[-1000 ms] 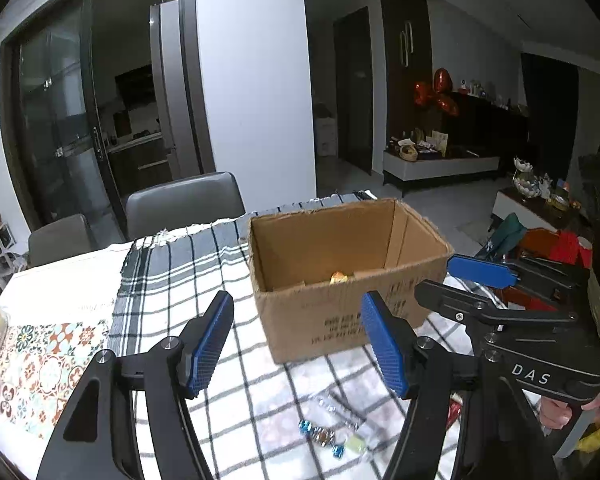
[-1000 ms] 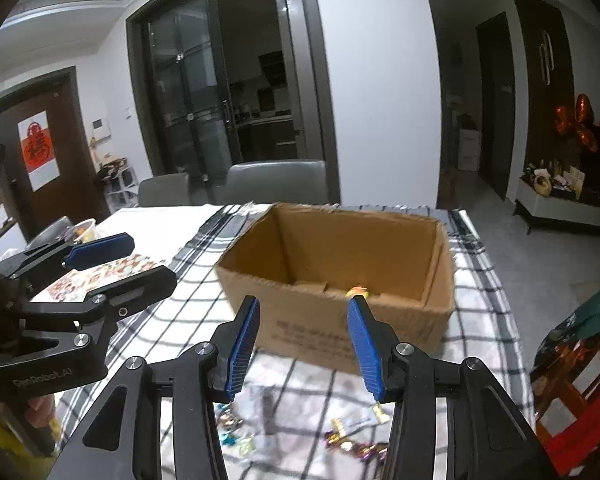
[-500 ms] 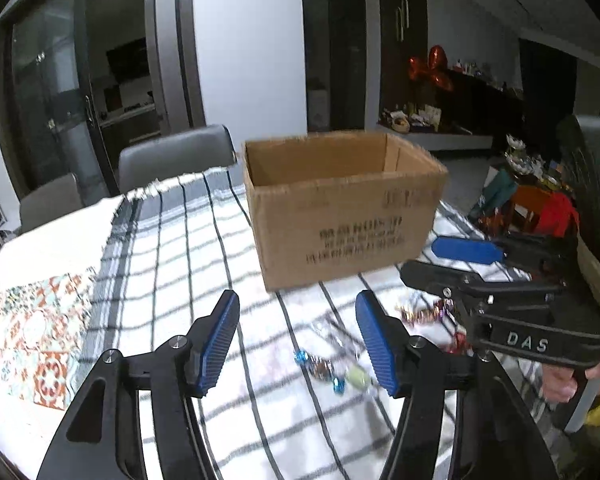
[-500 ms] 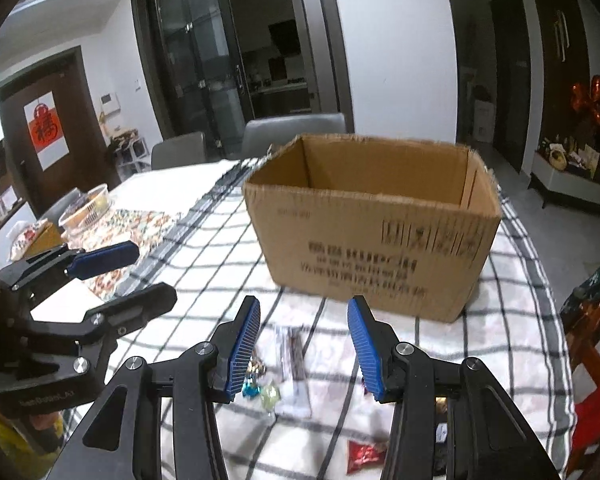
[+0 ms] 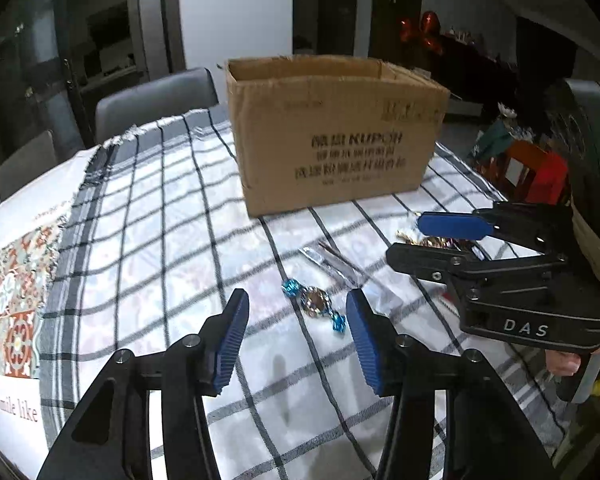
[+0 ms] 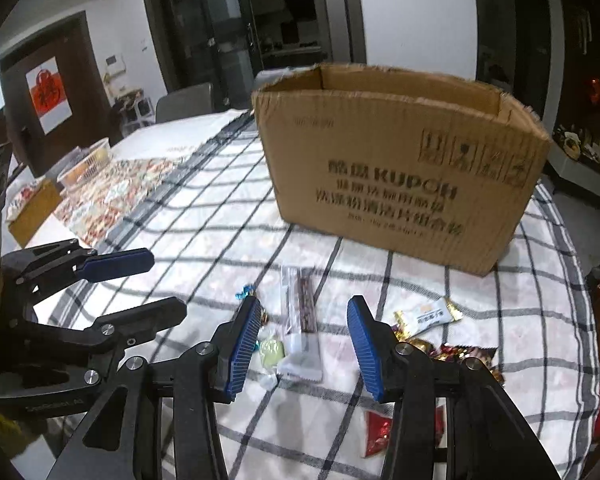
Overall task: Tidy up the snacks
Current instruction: 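Move both tools back down toward the remaining snacks, then grasp the blue foil sweet with the left tool while the right tool grasps the clear-wrapped bar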
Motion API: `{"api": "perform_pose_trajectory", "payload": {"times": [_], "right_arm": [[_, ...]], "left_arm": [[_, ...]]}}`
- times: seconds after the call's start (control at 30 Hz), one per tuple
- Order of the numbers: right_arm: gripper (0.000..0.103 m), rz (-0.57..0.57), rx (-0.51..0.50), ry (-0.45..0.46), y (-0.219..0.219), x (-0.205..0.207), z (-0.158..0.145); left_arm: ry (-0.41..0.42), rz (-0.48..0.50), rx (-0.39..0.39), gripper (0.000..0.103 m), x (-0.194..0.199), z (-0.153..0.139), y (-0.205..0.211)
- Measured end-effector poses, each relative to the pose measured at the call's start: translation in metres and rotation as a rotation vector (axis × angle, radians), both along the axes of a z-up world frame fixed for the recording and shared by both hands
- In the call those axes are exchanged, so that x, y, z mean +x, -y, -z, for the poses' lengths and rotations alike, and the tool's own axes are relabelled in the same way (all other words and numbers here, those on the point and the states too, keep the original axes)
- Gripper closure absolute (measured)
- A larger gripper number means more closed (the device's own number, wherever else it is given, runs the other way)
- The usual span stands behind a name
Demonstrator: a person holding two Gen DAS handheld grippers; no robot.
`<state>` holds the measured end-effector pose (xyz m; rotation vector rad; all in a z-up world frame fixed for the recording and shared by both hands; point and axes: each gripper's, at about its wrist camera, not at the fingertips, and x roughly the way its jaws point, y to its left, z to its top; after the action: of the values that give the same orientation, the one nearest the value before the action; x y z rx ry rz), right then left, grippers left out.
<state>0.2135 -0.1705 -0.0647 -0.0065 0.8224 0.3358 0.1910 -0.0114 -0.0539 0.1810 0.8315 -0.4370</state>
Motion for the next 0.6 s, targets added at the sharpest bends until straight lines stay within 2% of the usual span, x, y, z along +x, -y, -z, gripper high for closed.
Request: {"api": "perform_pose_trajectory", "payload": {"times": [0.13,0.2,0.6], "right_arm": [[0.057,-0.004,0.001,-0.037,-0.001,0.004,0.013],[0.057,-0.002,0.005,-0.055,-0.001,0.006,0.019],[0.061,0.005,0.037,-0.117,0.000,0.019,0.042]], "left_arm": [[-0.033,0.022,-0.001,0.056,0.006,0.011,0.002],[-0.056,0.027,-0.006,0.061,0.010,0.016,0.003],[-0.160,0.047,-0.033,0.067,0.035,0.042,0.014]]}}
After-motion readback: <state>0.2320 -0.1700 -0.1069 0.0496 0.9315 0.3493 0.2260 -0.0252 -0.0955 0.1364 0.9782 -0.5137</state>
